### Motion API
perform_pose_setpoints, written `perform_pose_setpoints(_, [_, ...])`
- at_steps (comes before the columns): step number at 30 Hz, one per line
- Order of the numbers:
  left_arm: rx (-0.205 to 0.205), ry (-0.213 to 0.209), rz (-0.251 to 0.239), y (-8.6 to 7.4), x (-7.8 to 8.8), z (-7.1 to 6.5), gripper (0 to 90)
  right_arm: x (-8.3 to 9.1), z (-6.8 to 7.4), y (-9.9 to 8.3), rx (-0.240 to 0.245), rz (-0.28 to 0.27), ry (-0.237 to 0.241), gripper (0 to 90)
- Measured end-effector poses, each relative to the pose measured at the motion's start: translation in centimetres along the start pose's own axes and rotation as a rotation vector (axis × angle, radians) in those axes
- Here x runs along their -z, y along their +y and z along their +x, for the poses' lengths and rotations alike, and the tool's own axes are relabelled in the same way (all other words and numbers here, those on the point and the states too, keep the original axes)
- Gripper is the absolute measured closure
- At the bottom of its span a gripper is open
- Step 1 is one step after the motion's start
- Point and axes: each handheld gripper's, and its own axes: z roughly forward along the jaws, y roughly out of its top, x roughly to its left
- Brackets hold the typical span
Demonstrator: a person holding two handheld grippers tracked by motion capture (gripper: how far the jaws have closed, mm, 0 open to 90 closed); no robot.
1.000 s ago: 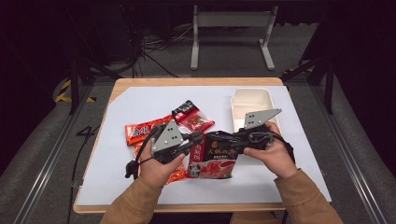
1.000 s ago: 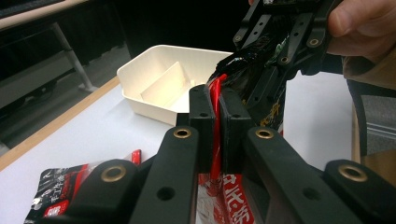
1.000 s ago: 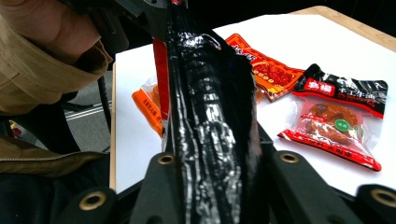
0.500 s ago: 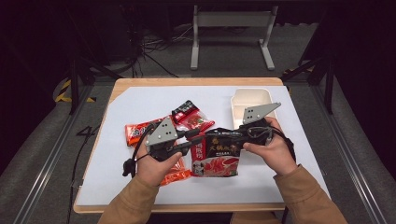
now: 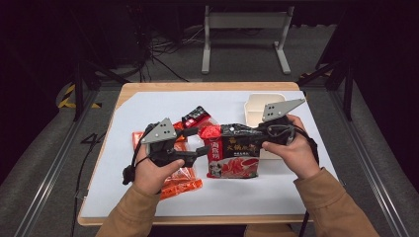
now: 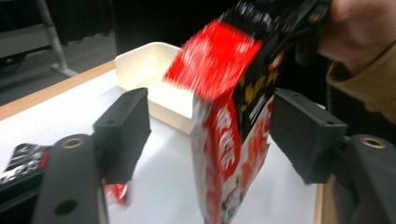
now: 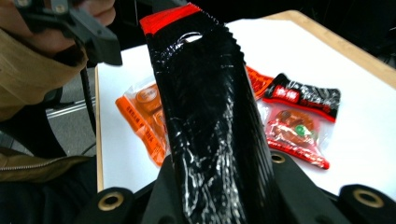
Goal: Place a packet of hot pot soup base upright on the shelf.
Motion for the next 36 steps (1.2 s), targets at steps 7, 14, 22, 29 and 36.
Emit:
perform_pose_setpoints(7, [0.006,0.033,0.047,-0.2,0.4,0.9,21.8,1.0,-0.5,1.2,0.008,-0.012,-0.019,81.5])
perform_pose_setpoints(14, [0.020,0.060,0.096,-0.7,0.7,2.0,16.9,2.1,-1.6,2.8,0.015,-0.029,-0.034,81.3])
perform_pose_setpoints(22, [0.049,0.080,0.103,-1.1,1.3,2.8,15.9,3.5,-3.0,4.2,0.015,-0.060,-0.071,81.1])
perform_pose_setpoints(29, [0.063,0.101,0.112,-1.4,1.9,3.6,15.6,4.4,-4.6,5.0,0.029,-0.069,-0.108,81.1])
perform_pose_setpoints(36, [0.058,0.123,0.101,-1.5,2.6,3.9,15.4,5.3,-6.8,5.4,0.015,-0.072,-0.172,81.0])
